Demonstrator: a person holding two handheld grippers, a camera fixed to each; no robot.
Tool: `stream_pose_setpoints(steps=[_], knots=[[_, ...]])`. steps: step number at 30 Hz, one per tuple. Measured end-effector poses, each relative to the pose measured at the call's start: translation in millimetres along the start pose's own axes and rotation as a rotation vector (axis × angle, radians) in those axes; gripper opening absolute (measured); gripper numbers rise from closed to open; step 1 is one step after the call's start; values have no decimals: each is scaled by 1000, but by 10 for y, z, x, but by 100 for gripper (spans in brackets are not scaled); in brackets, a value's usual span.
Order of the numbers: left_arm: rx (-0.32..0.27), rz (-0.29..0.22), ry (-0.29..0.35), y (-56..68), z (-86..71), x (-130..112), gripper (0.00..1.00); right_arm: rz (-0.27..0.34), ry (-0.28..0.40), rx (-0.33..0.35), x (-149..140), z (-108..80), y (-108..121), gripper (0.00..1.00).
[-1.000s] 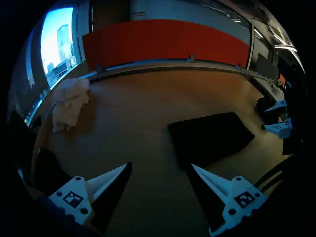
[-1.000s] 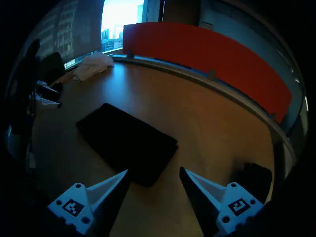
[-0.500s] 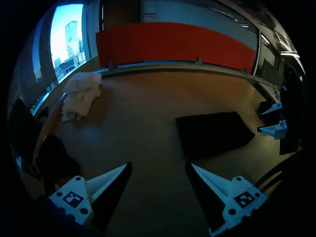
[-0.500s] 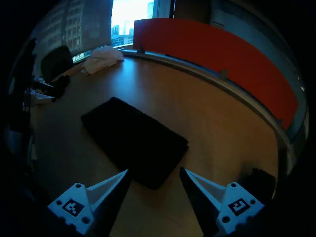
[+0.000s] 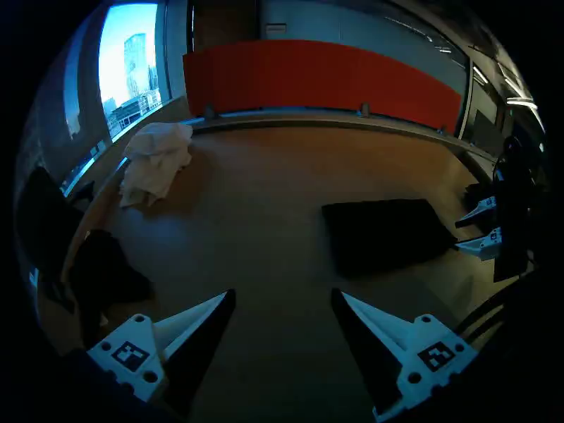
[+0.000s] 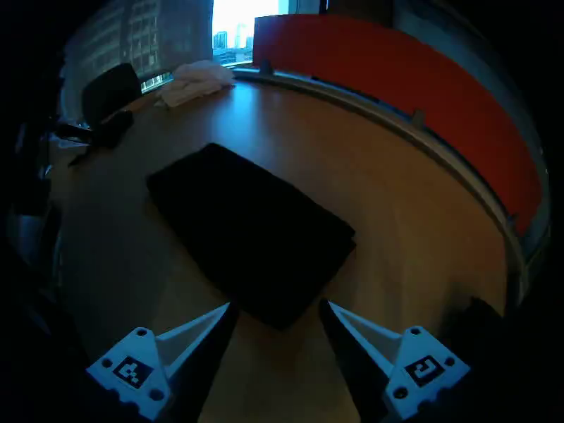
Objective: Fold towel
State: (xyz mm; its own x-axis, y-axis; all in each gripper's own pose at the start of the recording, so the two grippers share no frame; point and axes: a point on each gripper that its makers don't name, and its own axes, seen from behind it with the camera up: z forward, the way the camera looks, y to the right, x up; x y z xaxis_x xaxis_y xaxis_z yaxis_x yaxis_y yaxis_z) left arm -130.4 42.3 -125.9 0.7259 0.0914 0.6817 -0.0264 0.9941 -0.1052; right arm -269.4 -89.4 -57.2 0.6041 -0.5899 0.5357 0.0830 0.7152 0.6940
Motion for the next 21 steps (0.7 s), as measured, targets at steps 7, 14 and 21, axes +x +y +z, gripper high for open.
stream_pose_setpoints(steps=[7, 14, 21], knots=[[7, -8, -5, -32, -39, -47, 100, -9, -19, 22, -97, 35, 12, 59], [9, -14, -9, -36, -51, -77, 100, -27, -33, 48, -128, 22, 6, 48], [12, -16, -10, -40, -65, -89, 100, -48, -55, 57, -174, 30, 45, 39]])
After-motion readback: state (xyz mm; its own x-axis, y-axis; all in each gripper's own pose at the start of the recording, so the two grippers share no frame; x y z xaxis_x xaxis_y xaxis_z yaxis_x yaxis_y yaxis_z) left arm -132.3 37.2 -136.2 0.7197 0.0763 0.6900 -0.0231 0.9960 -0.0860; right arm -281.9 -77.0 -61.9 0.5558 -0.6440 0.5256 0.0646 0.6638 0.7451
